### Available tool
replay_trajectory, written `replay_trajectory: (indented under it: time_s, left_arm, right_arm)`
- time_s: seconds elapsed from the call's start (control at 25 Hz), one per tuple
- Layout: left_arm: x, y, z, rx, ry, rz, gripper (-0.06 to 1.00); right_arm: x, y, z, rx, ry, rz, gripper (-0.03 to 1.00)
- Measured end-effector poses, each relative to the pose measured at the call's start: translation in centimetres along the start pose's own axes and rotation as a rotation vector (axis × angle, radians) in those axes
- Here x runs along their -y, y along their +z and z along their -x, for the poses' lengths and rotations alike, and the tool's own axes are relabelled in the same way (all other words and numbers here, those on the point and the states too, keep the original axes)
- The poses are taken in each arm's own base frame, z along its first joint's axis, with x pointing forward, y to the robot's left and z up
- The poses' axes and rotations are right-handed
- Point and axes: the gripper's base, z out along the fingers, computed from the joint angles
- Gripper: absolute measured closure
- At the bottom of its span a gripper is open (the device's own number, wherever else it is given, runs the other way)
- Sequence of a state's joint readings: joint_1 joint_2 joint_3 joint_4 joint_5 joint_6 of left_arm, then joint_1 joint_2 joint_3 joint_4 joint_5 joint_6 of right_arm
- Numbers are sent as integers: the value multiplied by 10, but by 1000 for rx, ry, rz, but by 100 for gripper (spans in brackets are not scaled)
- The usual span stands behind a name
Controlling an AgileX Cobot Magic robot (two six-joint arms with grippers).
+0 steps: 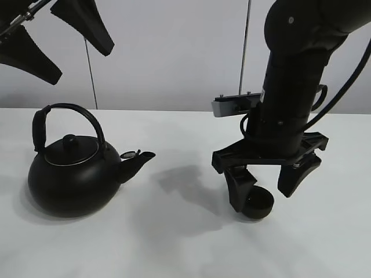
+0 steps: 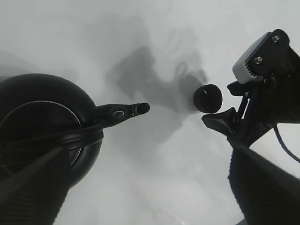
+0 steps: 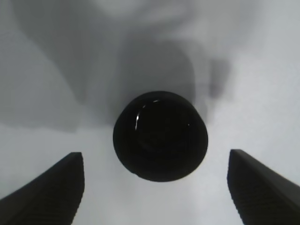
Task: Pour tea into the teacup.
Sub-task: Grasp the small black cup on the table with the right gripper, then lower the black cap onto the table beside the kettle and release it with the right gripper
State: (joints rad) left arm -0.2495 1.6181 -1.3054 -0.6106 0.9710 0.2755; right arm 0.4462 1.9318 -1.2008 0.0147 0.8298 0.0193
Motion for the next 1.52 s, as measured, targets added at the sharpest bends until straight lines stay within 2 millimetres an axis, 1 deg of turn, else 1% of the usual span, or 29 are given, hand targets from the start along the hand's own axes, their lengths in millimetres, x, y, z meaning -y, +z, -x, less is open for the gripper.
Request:
replay_trajectory:
  time_s: [0.44,0.48,0.52,0.56,0.6,0.64,0.8,0.88,0.96,1.12,1.2,1.32,1.4,1.52]
  left_arm:
    - [0,0,1,6,0,2,29]
    - [0,0,1,6,0,2,29]
    - [0,0,1,6,0,2,29]
    - [0,0,1,6,0,2,29]
    - [0,0,1,6,0,2,29]
    - [0,0,1,6,0,2,29]
    - [0,0,1,7,0,2,29]
    - [0,0,1,7,0,2,29]
    - [0,0,1,7,0,2,29]
    - [0,0,1,7,0,2,29]
    - [0,0,1,7,0,2,29]
    - [0,0,1,7,0,2,29]
    - [0,0,1,7,0,2,29]
    - [0,0,1,7,0,2,29]
  right_arm:
    - [0,23,2,-26,4,2,39]
    - [0,24,2,-29,7,2,40]
    - [0,25,2,-33,11,2,44]
    - [0,26,2,-34,13,1,48]
    - [0,26,2,-34,14,1,55]
    - [0,26,2,-35,16,1,57]
    - [0,26,1,-41,17,1,57]
    - [0,24,2,-50,17,1,57]
    - [0,18,5,-50,17,2,57]
    - [-4,-11,25,35,33,32,57]
    - [-8,-26,36,78,30,65,57]
    - [-23,-37,45,117,-14,89,57]
    - [-38,-37,47,120,-53,98,57]
    - [-60,-27,46,101,-102,108,57]
